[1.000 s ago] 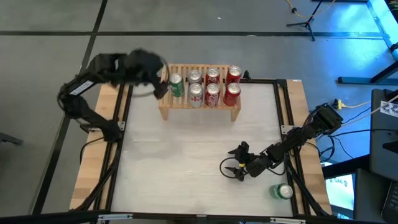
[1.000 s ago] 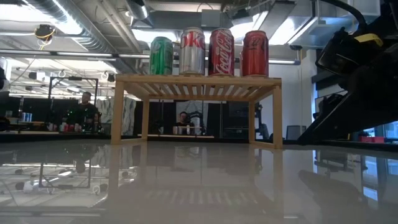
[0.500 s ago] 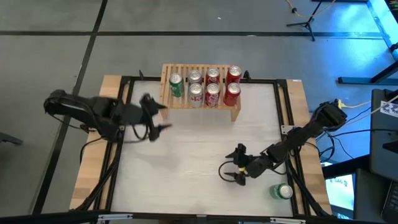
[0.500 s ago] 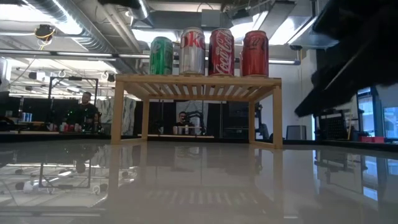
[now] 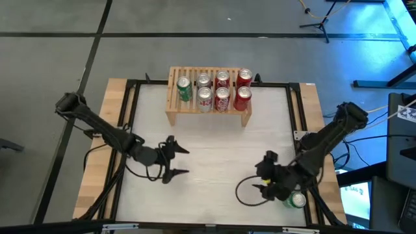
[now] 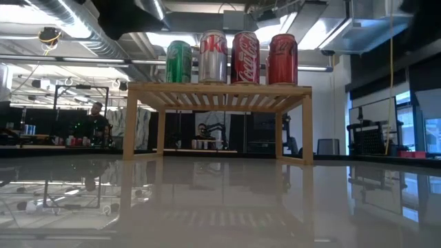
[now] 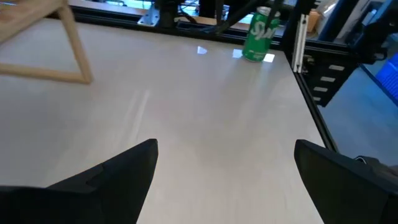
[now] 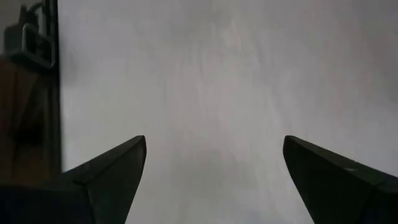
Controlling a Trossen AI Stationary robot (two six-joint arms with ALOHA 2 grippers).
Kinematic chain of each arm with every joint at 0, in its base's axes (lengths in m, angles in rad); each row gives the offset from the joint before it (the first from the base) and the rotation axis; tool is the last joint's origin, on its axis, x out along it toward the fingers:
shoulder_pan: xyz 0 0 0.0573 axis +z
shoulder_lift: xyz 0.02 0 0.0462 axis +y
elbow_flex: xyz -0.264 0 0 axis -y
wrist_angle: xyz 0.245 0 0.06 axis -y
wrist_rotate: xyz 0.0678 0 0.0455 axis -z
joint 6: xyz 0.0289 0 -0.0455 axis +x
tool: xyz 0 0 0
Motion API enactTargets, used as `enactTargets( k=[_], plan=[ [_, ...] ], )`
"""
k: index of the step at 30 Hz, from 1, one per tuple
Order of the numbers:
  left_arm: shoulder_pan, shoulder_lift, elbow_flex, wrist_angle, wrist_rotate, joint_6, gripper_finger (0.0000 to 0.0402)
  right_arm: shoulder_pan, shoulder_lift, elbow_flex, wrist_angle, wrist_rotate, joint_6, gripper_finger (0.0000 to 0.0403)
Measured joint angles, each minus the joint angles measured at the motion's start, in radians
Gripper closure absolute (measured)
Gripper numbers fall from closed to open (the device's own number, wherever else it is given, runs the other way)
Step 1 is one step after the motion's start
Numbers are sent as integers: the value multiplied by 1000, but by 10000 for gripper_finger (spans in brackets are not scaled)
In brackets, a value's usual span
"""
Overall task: Place canned beverage on shelf
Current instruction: Put the green soda can on the shelf
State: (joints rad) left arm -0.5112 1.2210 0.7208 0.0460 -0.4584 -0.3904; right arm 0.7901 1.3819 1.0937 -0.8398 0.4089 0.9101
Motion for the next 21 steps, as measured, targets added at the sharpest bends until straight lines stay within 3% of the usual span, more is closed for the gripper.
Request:
enactTargets(
  k=[5,11,21],
  plan=[
    [-42,130,0,146,-2,0,35,80,0,107,-209,-131,265,29],
    [-82,278,-1,304,-2,-16,35,188,1,135,-288,-230,548,29],
    [-140,451,-1,519,0,-152,35,319,1,135,-387,-317,819,29]
  ],
)
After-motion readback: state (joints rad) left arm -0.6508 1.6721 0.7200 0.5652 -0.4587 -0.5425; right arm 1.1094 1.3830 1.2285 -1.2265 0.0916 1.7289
